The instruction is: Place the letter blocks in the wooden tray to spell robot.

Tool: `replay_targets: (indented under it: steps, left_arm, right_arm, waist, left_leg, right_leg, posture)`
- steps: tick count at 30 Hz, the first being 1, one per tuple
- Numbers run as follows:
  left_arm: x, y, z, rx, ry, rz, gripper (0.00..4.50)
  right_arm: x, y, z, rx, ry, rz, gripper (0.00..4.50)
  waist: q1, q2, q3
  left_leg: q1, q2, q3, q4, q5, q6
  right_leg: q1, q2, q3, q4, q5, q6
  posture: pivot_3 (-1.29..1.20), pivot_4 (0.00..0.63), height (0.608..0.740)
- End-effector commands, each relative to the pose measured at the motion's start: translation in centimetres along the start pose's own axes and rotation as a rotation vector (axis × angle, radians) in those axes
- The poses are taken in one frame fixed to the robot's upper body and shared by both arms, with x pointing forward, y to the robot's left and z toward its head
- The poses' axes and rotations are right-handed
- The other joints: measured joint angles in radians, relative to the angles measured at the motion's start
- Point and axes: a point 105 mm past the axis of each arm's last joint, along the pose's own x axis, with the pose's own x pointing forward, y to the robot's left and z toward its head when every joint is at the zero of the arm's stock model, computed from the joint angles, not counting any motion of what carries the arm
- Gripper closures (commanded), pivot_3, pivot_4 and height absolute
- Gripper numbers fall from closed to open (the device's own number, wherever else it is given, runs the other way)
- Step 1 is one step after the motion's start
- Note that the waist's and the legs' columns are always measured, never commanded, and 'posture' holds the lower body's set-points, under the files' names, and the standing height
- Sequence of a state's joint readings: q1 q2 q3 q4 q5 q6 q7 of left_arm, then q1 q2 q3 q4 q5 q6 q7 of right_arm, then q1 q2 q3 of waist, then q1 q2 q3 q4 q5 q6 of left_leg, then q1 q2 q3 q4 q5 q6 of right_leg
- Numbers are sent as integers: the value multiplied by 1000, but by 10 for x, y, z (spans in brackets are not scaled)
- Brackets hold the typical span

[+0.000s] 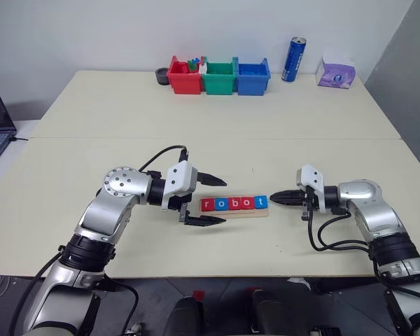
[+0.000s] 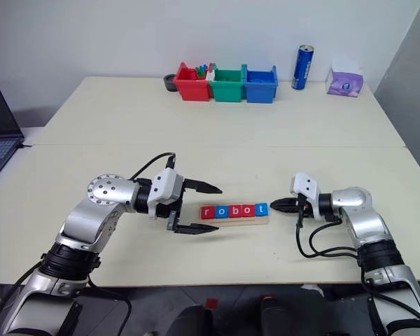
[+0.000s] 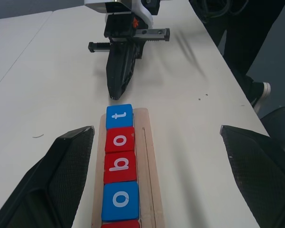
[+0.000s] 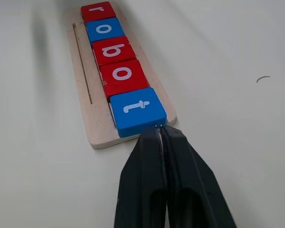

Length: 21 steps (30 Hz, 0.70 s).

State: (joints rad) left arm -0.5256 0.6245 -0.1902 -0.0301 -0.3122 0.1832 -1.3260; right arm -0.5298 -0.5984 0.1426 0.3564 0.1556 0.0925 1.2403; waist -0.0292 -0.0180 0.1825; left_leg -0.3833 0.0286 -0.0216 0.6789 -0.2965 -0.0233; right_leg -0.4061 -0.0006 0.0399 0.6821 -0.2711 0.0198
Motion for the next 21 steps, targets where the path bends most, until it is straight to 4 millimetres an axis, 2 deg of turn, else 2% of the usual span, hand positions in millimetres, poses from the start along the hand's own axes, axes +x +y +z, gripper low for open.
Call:
replay_targets:
  steps: [1, 21]
  left_arm:
    - [-2, 2, 11, 45, -18, 3, 0]
    - [-3, 4, 11, 44, -17, 27, 0]
  right_arm:
    - [2, 0, 9, -50, -8, 18, 4488]
    - [16, 0, 15, -72, -23, 40, 4488]
  waist:
    - [0, 0, 0]
    - [0, 0, 0]
  left_leg:
    - [0, 0, 0, 0, 0, 0]
    - [0, 0, 0, 0, 0, 0]
  right_leg:
    - [0, 0, 0, 0, 0, 0]
    - [0, 0, 0, 0, 0, 0]
  posture:
    - [0, 150, 740]
    - [0, 150, 740]
